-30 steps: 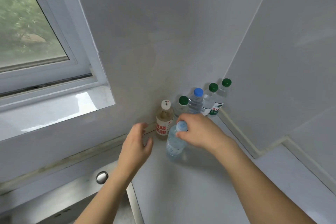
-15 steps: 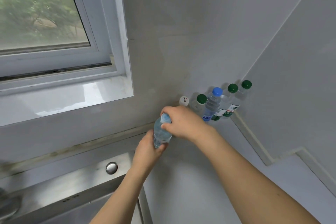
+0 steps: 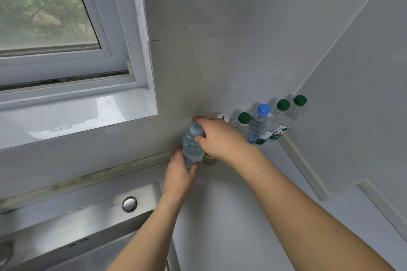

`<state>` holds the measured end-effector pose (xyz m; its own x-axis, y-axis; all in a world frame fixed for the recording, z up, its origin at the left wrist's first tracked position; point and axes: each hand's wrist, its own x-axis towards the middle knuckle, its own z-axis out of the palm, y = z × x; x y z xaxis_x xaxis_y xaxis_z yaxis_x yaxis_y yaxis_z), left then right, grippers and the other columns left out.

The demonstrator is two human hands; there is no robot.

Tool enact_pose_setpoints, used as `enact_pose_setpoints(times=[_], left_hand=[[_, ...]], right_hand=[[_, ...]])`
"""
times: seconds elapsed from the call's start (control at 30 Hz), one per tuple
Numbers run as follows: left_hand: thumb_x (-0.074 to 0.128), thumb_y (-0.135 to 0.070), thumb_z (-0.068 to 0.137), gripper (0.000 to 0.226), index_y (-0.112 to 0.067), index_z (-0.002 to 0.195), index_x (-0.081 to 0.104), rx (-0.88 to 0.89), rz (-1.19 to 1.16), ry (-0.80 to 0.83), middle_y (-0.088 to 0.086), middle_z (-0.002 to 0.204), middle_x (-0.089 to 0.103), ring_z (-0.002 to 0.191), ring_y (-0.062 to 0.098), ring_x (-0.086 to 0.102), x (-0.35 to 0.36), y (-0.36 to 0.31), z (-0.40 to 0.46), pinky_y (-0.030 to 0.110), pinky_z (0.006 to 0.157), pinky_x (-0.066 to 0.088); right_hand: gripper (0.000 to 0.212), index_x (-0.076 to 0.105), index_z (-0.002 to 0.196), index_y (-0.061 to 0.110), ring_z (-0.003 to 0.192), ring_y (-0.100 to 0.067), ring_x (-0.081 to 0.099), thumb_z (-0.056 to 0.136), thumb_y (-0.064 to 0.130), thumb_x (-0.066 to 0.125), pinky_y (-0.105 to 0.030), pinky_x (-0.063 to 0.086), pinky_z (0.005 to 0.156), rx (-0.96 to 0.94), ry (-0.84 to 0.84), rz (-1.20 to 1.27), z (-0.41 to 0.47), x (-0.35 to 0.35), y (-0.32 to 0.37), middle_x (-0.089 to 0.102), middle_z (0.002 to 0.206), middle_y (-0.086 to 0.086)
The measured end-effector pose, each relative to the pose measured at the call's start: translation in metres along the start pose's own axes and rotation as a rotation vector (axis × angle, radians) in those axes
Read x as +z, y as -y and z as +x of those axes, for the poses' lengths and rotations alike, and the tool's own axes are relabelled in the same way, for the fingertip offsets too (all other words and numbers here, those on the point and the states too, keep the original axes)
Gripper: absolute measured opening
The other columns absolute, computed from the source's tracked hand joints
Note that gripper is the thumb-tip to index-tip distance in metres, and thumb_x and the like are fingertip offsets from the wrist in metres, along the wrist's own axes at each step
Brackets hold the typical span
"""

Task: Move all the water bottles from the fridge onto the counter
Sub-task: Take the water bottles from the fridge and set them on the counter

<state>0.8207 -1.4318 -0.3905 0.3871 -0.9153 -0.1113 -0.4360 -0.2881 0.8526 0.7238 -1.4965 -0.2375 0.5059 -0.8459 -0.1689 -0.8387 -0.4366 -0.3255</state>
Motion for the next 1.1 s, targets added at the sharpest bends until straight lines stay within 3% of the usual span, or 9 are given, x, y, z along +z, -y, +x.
enact_pose_setpoints(times=[0.13, 0.23, 0.43, 0.7, 0.8, 1.1], left_hand=[[0.073, -0.026, 0.08, 0.047, -0.016, 0.121, 0.053, -0.026, 0.02, 0.008, 0.006, 0.114, 0.065, 0.105, 0.029, 0.06, -0.003, -0.005, 0.001, 0.029, 0.073, 0.042], [0.072, -0.028, 0.082, 0.048, -0.011, 0.121, 0.051, -0.085, 0.071, 0.026, 0.012, 0.115, 0.065, 0.106, 0.035, 0.059, -0.004, -0.012, -0.003, 0.031, 0.072, 0.042], [0.07, -0.03, 0.086, 0.053, -0.002, 0.123, 0.046, -0.203, 0.202, 0.092, 0.02, 0.121, 0.062, 0.113, 0.038, 0.057, -0.005, -0.018, -0.024, 0.035, 0.079, 0.044], [0.057, -0.034, 0.092, 0.047, 0.004, 0.121, 0.054, -0.305, 0.296, 0.155, 0.022, 0.12, 0.062, 0.113, 0.038, 0.058, 0.016, -0.043, -0.04, 0.036, 0.085, 0.047], [0.054, -0.033, 0.096, 0.05, 0.003, 0.13, 0.048, -0.173, 0.361, 0.253, 0.022, 0.128, 0.057, 0.119, 0.036, 0.054, 0.033, -0.05, -0.063, 0.035, 0.092, 0.044], [0.044, -0.039, 0.101, 0.056, -0.016, 0.15, 0.031, 0.489, 0.501, 0.628, 0.002, 0.153, 0.037, 0.14, 0.019, 0.032, 0.116, -0.122, -0.142, 0.031, 0.11, 0.03]], right_hand=[[0.053, 0.04, 0.141, 0.02, 0.11, -0.03, 0.056, 0.091, 0.025, 0.056, -0.034, 0.048, 0.086, 0.016, -0.043, 0.078, -0.014, -0.004, -0.005, 0.059, 0.119, -0.012], [0.057, 0.036, 0.145, 0.019, 0.12, -0.029, 0.051, 0.091, 0.024, 0.056, -0.037, 0.045, 0.096, 0.056, -0.073, 0.127, -0.037, -0.006, -0.013, 0.053, 0.131, -0.012], [0.066, 0.025, 0.152, 0.021, 0.138, -0.022, 0.037, 0.094, 0.03, 0.056, -0.033, 0.034, 0.109, 0.152, -0.1, 0.142, -0.103, -0.013, -0.036, 0.036, 0.152, -0.005], [0.067, 0.025, 0.152, 0.019, 0.138, -0.024, 0.034, 0.093, 0.03, 0.055, -0.034, 0.03, 0.113, 0.265, -0.096, 0.15, -0.152, 0.003, -0.059, 0.034, 0.152, -0.004], [0.065, 0.029, 0.15, 0.016, 0.138, -0.025, 0.034, 0.092, 0.029, 0.054, -0.033, 0.03, 0.113, 0.34, -0.069, 0.134, -0.174, 0.009, -0.077, 0.034, 0.152, -0.005], [0.065, 0.02, 0.154, 0.018, 0.141, -0.021, 0.029, 0.097, 0.028, 0.05, -0.031, 0.029, 0.112, 0.684, -0.136, 0.21, -0.312, 0.012, -0.147, 0.025, 0.156, -0.002]])
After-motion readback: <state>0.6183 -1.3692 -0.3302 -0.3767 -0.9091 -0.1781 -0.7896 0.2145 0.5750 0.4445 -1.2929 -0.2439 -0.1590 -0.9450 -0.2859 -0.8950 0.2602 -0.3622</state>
